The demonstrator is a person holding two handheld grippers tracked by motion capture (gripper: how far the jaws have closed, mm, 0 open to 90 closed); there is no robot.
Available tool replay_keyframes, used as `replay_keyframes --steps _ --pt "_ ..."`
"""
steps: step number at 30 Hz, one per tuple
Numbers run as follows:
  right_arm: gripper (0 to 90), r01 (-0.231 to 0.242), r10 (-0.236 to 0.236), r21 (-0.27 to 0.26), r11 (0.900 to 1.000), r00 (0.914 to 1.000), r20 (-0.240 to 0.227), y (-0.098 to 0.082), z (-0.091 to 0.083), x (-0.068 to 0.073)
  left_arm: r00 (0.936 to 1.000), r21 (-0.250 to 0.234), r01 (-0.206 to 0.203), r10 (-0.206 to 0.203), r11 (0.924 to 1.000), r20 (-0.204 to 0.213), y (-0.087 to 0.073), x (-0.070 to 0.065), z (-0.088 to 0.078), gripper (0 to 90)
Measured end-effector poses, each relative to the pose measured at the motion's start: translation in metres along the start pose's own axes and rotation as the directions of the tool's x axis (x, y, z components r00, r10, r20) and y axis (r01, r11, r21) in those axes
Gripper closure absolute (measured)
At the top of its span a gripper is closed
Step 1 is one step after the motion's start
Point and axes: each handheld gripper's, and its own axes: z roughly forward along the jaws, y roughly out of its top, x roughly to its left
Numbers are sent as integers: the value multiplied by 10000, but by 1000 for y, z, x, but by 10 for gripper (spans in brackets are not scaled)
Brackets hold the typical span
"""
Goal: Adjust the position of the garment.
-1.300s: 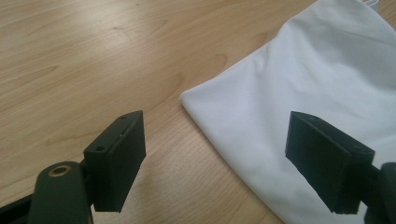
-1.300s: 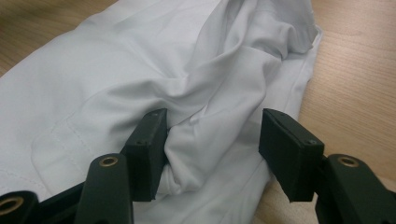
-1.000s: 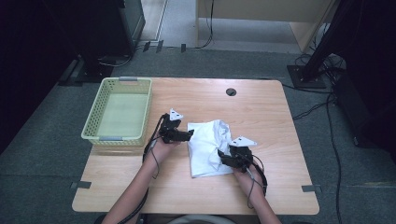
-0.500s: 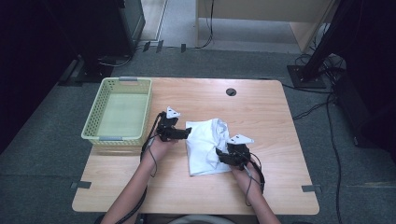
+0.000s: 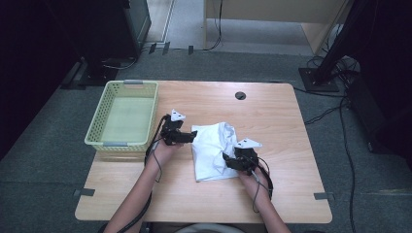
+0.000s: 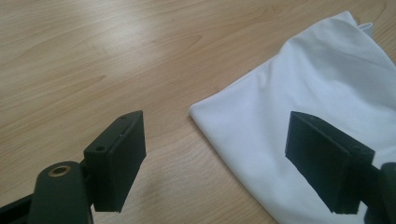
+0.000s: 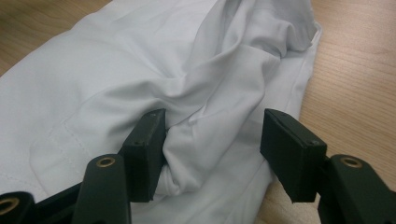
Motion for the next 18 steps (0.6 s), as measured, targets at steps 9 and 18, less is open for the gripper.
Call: replay_keyframes --steps 9,18 --pt "408 -8 8 -15 10000 10000 -25 3 4 2 10000 -20 8 -8 10000 -79 1 4 0 206" --pt "406 8 -8 -46 10000 10000 -23 6 8 5 9999 7 -30 30 10000 -121 2 5 4 206"
